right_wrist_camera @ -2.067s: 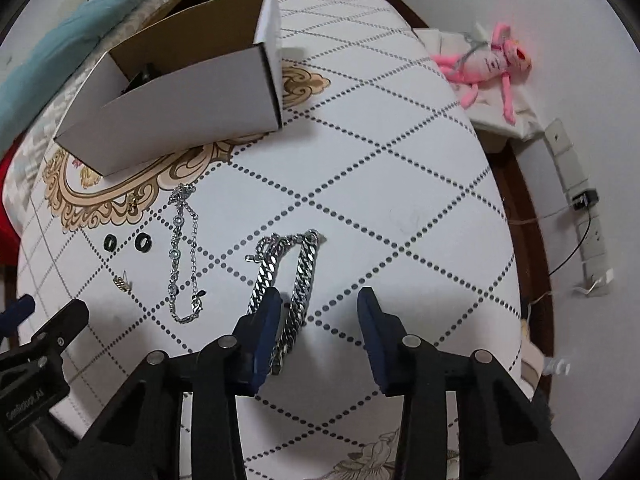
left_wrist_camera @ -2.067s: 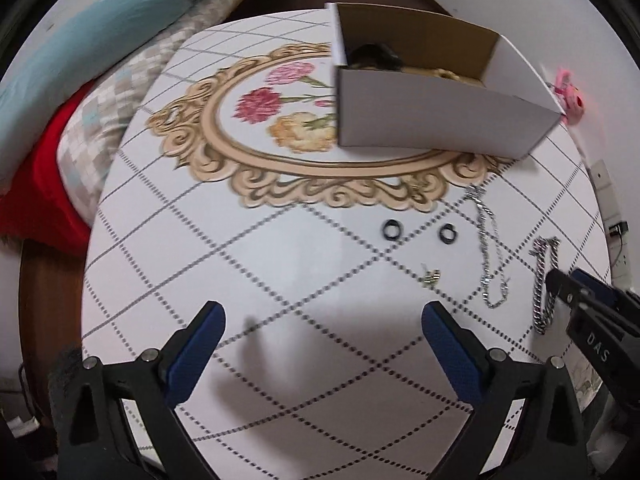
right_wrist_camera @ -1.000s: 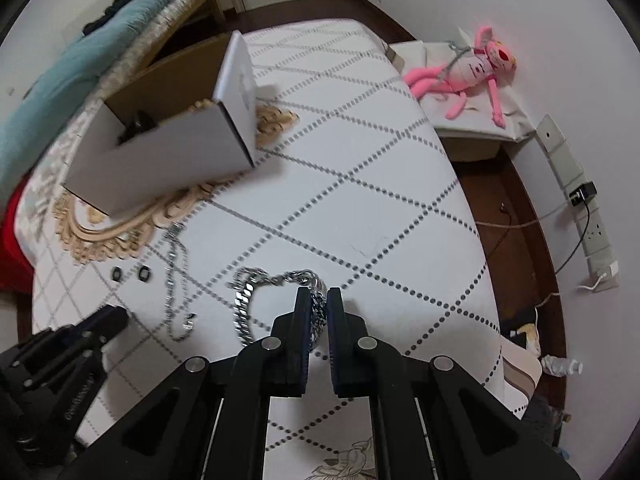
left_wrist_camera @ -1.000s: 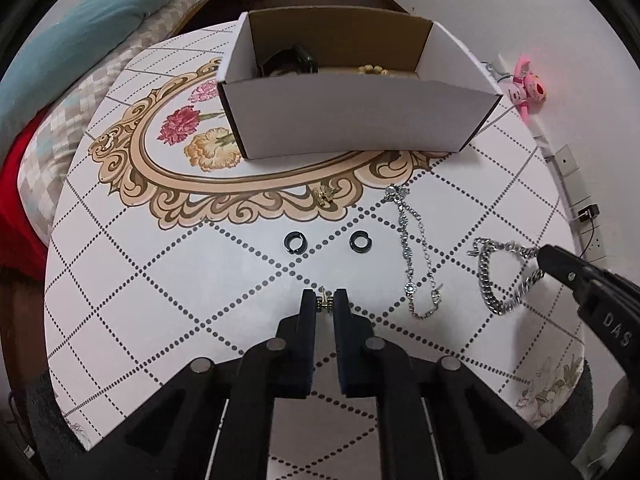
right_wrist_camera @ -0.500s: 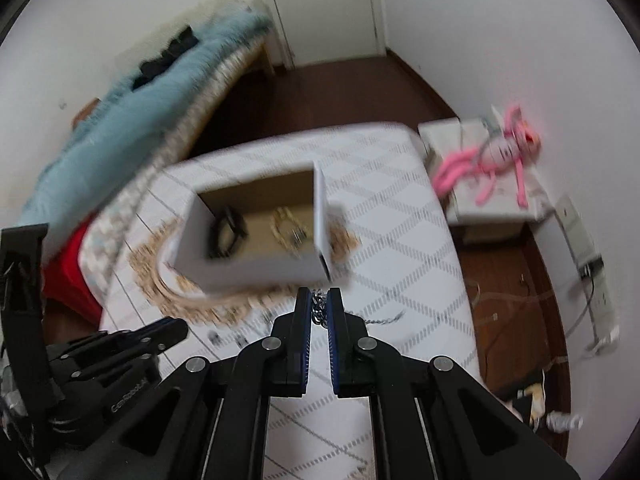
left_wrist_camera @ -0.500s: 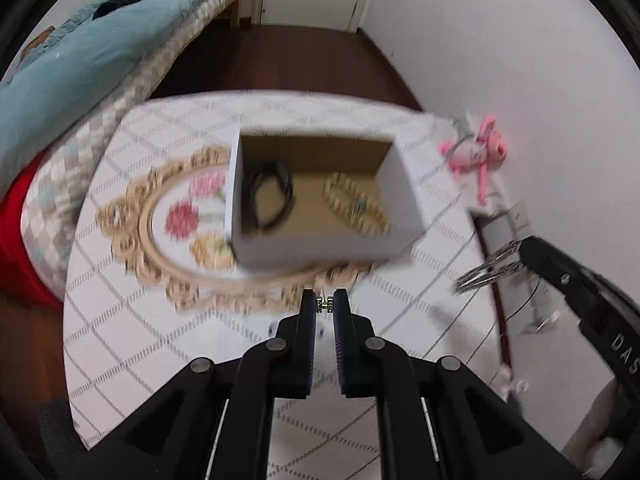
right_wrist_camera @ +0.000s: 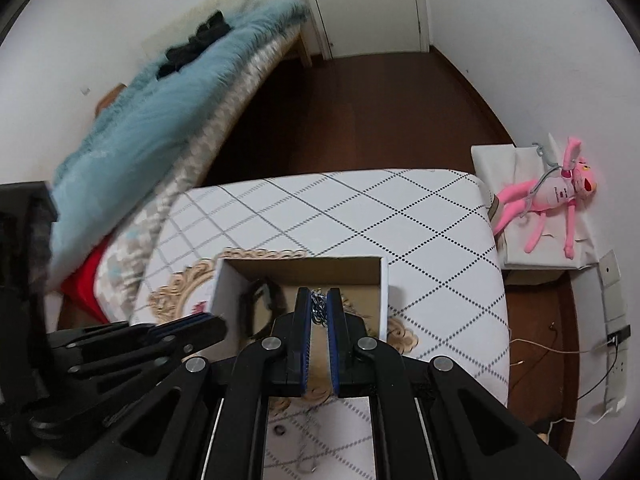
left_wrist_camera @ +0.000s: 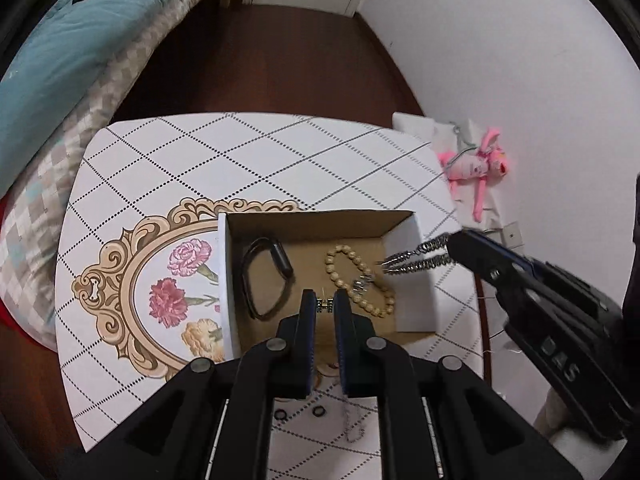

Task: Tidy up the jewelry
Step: 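Carry chain and stud into the white box while both tools open to release, then lift both tools up out of the box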

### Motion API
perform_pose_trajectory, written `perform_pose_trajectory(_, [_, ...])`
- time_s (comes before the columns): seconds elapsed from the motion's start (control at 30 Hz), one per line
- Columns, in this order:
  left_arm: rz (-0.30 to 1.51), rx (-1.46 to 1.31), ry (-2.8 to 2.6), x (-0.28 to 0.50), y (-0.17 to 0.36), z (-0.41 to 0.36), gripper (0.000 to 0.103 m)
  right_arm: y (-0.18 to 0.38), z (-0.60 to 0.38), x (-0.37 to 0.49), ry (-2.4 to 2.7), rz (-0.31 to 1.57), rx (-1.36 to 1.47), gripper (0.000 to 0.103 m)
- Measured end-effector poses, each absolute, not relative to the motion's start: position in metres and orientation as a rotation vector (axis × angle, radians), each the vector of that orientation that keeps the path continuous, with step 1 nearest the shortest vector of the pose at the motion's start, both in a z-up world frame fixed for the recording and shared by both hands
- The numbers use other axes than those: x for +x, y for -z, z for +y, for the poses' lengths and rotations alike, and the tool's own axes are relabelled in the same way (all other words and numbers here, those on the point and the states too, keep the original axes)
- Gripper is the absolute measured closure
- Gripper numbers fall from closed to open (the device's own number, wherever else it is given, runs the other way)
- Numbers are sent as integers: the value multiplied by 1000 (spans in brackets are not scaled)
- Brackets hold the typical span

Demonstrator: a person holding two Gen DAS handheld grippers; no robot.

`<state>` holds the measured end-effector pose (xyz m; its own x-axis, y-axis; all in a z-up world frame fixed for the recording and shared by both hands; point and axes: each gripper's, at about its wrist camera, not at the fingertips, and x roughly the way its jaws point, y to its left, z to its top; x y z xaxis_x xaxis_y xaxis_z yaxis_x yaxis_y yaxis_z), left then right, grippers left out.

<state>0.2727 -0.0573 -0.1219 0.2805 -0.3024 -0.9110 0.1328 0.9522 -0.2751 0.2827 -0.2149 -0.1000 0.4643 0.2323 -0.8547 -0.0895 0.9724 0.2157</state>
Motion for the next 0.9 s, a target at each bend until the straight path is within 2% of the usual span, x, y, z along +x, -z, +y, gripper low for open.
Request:
perform_pose_trajectory(0.1, [1309,-148,277,284,132,-59,94,118,-213,303,-182,1114,131,95])
perform_pose_trajectory(0.13, [1320,-149,267,287,135,-57,92,124,-213,311,-177,1130,126,95])
perform_pose_trajectory(0.17, [1331,-147,245,290,138,-55,84,130,-212,318,-174,1144,118,95])
perform_pose_trajectory(0.2, [1336,-146,228,291,139,-53,76,136,-212,323,-179,1165,118,95])
perform_pose_trajectory(0.27, [1317,-152,186,293,138,-46,30,147,-212,331,-183,1217,110,95])
perform_pose_trajectory(0.3, [1300,-148,160,292,136,-42,26,150,-212,333,-174,1233,106,94])
perform_pose_trajectory(0.33, [1270,-136,133,290,133,-38,26,153,-212,334,-173,1242,98,92])
perform_pose_trajectory(0.4, [1246,-100,100,291,132,-35,25,155,-212,334,-160,1246,82,74])
perform_pose_trajectory(0.43, [1241,-79,78,290,132,-33,24,155,-213,332,-150,1241,70,54])
perform_pose_trajectory(0.47, [1226,-61,56,289,132,-31,20,154,-213,330,-141,1233,55,40])
perform_pose_trajectory(0.5, [1215,-50,46,290,132,-29,16,153,-214,329,-131,1226,41,35])
perform_pose_trajectory(0.57, [1189,-15,16,287,133,-26,0,153,-214,323,-98,1220,-4,22])
perform_pose_trajectory(0.6, [1179,3,8,285,135,-27,0,154,-214,320,-82,1221,-30,18])
perform_pose_trajectory(0.63, [1174,28,-10,281,138,-27,0,156,-214,316,-67,1223,-49,9])
perform_pose_trajectory(0.67, [1175,39,-22,279,141,-26,0,159,-214,311,-46,1222,-74,6])
perform_pose_trajectory(0.9, [1197,30,-34,269,158,-24,0,177,-222,283,18,1223,-91,3])
